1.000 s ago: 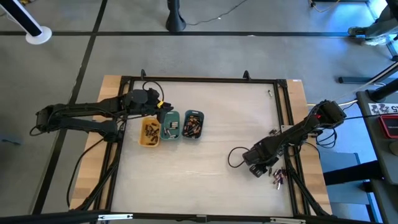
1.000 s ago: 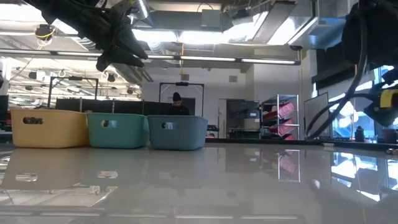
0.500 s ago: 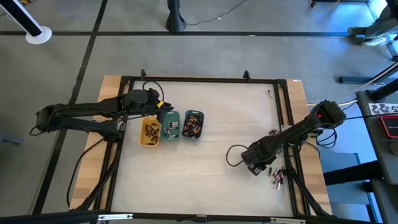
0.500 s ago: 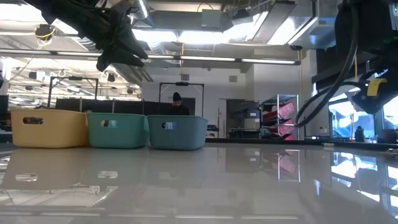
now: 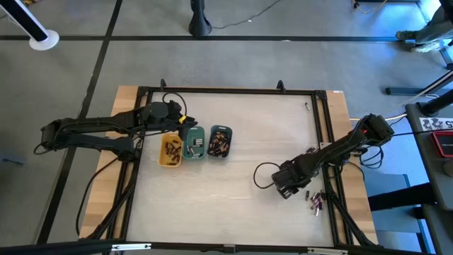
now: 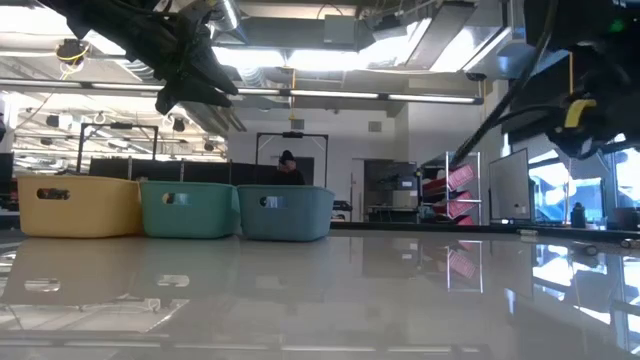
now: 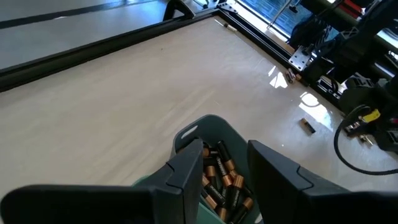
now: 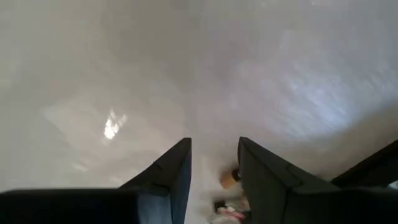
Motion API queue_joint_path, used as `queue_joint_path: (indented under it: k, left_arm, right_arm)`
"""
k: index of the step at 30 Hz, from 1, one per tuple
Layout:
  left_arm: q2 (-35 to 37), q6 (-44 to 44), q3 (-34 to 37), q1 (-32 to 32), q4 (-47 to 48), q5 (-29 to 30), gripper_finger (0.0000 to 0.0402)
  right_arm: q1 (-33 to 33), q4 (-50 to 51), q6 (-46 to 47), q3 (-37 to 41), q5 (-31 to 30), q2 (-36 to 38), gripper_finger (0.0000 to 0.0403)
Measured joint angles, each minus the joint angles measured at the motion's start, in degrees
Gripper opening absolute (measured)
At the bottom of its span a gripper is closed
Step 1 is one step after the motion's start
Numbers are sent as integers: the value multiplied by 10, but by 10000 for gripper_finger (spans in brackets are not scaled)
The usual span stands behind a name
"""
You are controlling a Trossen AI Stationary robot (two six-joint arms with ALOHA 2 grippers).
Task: Sort batteries
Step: Put the small black battery into the yellow bin
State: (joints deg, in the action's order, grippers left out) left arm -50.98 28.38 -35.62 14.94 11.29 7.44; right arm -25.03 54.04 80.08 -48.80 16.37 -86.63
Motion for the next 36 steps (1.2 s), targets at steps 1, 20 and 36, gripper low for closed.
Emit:
queue_joint_path:
  k: [1,20,36]
  left_arm:
    - [0,1,0,0,0,0,116]
    - [0,5,0,0,-15,-47,116]
    - [0,-18,0,7,-15,-48,116]
  right_arm:
    - [3,-1,16,-3,-11,0,131]
    - [113,-106,187,-36,-238,-33,131]
    - [104,-152,215,-38,-277,-136,64]
